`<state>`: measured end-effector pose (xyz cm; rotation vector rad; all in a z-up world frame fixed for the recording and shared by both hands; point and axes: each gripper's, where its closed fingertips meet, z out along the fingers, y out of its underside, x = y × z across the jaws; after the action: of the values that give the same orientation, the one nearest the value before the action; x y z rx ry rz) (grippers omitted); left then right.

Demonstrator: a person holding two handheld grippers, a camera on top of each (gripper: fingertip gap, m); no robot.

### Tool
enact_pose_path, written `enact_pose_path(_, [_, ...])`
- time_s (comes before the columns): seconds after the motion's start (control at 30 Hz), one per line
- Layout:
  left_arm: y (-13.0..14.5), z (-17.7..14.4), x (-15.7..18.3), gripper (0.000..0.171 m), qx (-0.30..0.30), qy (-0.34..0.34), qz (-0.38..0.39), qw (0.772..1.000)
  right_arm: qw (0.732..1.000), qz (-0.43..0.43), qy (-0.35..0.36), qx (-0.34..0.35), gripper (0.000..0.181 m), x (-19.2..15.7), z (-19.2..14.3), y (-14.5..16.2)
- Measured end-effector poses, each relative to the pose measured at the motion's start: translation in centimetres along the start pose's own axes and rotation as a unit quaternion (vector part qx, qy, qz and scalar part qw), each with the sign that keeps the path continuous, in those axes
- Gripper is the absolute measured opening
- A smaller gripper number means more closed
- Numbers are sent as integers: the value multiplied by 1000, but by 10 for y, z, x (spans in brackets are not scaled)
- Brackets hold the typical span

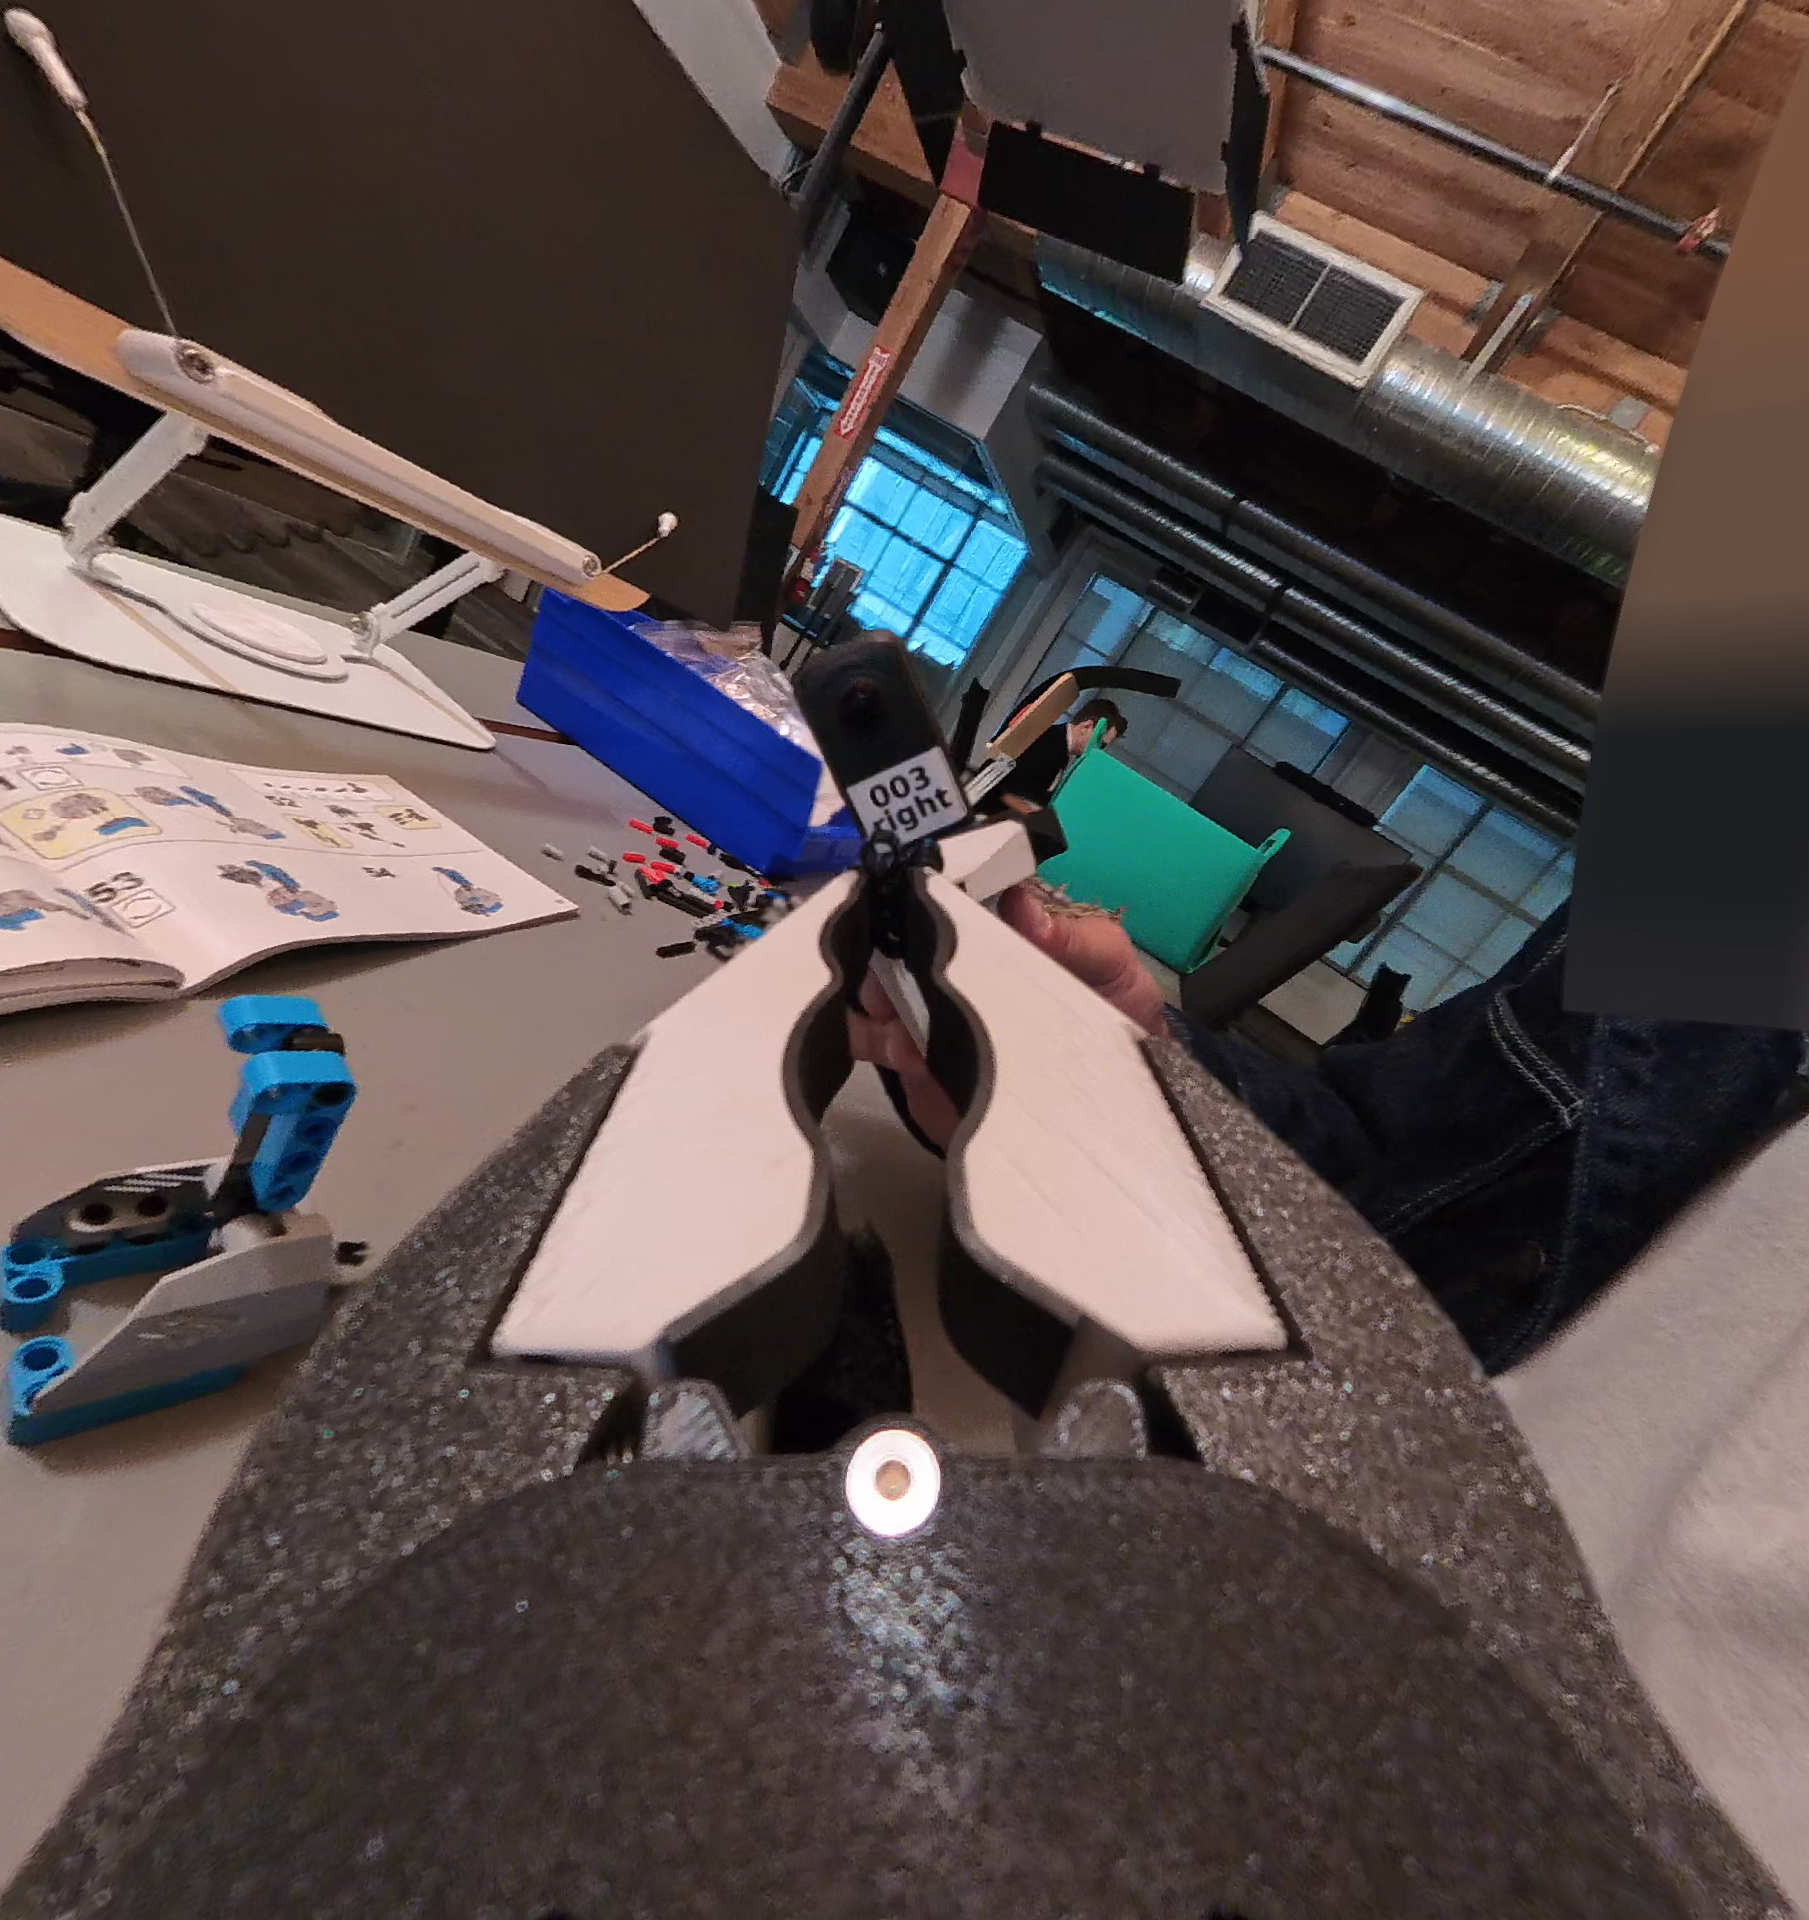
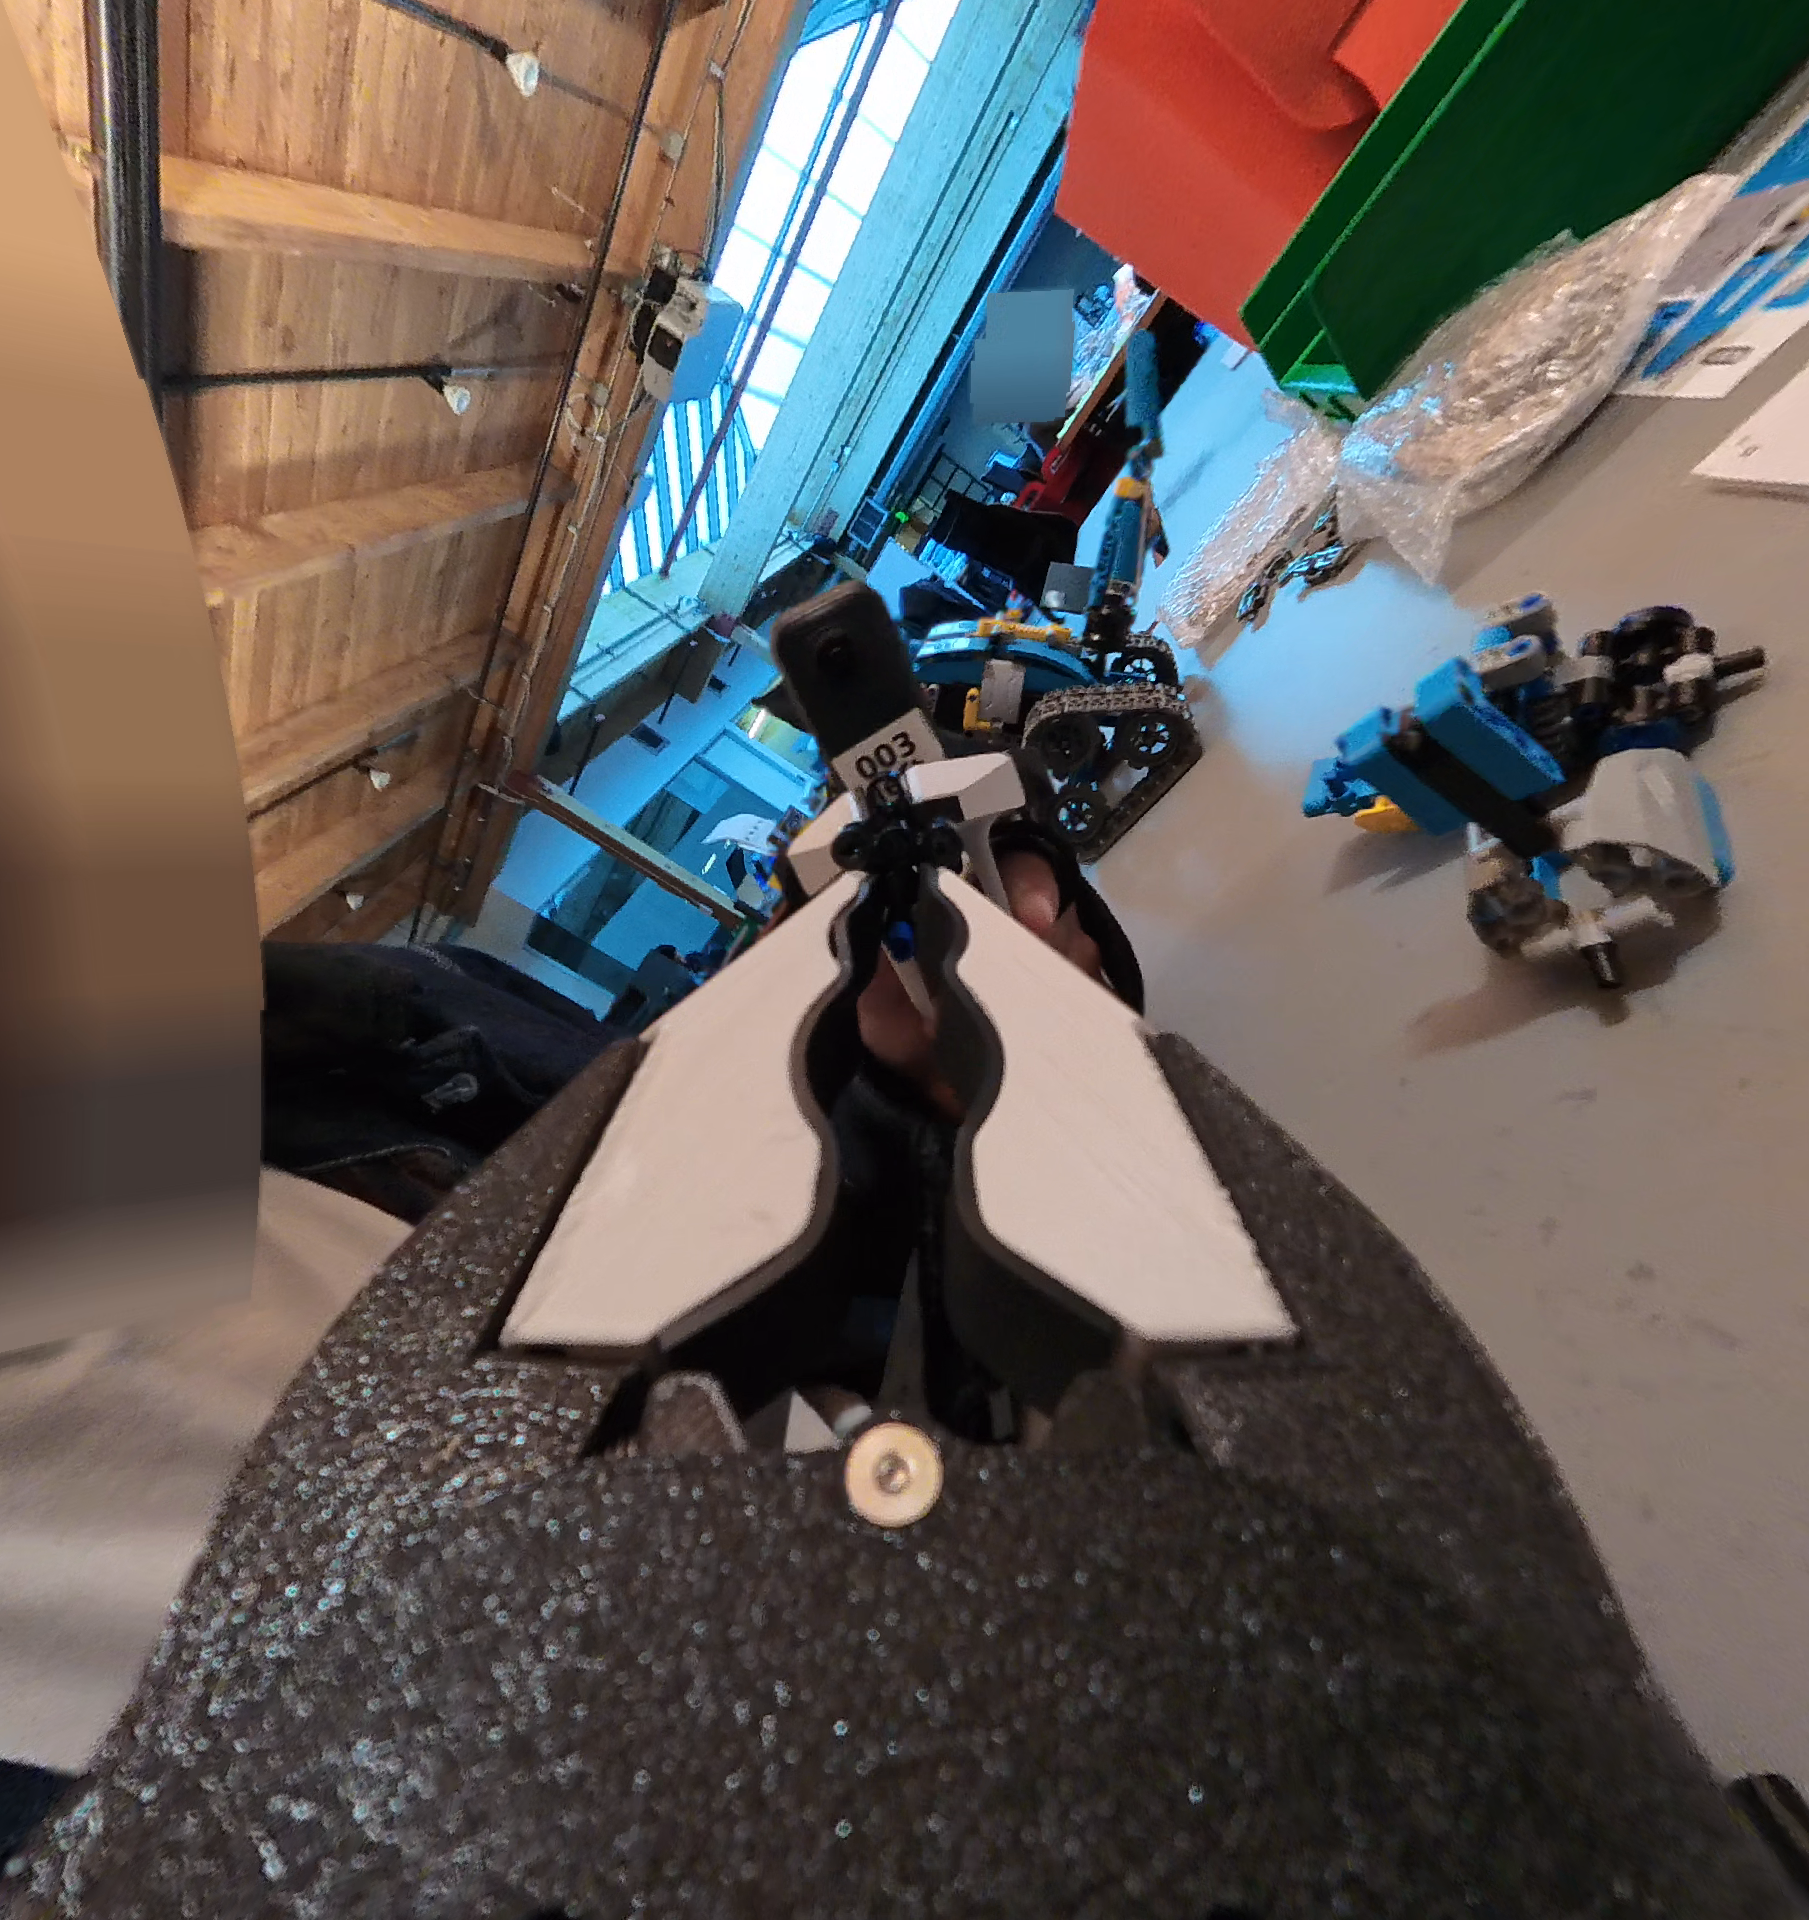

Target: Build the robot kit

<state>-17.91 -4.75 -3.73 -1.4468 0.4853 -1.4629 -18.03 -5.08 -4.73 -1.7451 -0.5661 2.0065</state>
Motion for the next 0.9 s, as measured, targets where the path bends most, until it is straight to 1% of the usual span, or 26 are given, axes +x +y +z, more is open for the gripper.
enact_pose_path(0.07, [1, 0, 2, 7, -1, 9, -7, 1000, 999, -29, 11, -15, 6, -2, 0, 2])
enact_pose_path(0.27, [4, 1, 7, 7, -19, 22, -2, 1000, 998, -58, 3, -33, 6, -5, -4, 4])
enact_pose_path(0.4, [5, 1, 8, 7, -29, 33, -11, 999, 999, -40, -14, -32, 6, -6, -5, 5])
enact_pose_path(0.5, [7, 1, 12, 7, -34, 43, -1, 999, 998, -44, -17, -41, 6, -7, -6, 6])
enact_pose_path(0.6, [11, 3, 10, 7, -45, 32, 5, 998, 997, -59, 4, -51, 6, -1, -10, 6])
enact_pose_path(0.63, [12, 3, 8, 7, -49, 27, 10, 998, 996, -72, 17, -54, 6, 2, -12, 5])
enact_pose_path(0.67, [16, 4, 5, 7, -62, 12, 24, 998, 992, -98, 49, -71, 6, 9, -19, 4])
enact_pose_path(0.7, [24, 4, -2, 7, -89, -13, 52, 995, 977, -144, 115, -104, 6, 26, -32, 4])
enact_pose_path(0.73, [38, 4, -10, 7, -136, -44, 94, 985, 947, -196, 203, -156, 6, 49, -52, 5])
enact_pose_path(0.77, [58, 2, -20, 7, -201, -73, 144, 966, 907, -237, 278, -211, 6, 68, -76, 8])
enact_pose_path(0.8, [78, -2, -33, 7, -273, -103, 192, 937, 869, -261, 332, -260, 6, 80, -98, 11])
enact_pose_path(0.83, [97, -9, -46, 7, -340, -128, 226, 904, 834, -272, 369, -305, 6, 89, -117, 17])
enact_pose_path(0.87, [112, -15, -53, 7, -391, -137, 240, 878, 806, -280, 398, -336, 7, 95, -132, 22])
enact_pose_path(0.9, [122, -17, -54, 7, -420, -136, 238, 865, 791, -284, 415, -350, 7, 98, -140, 24])
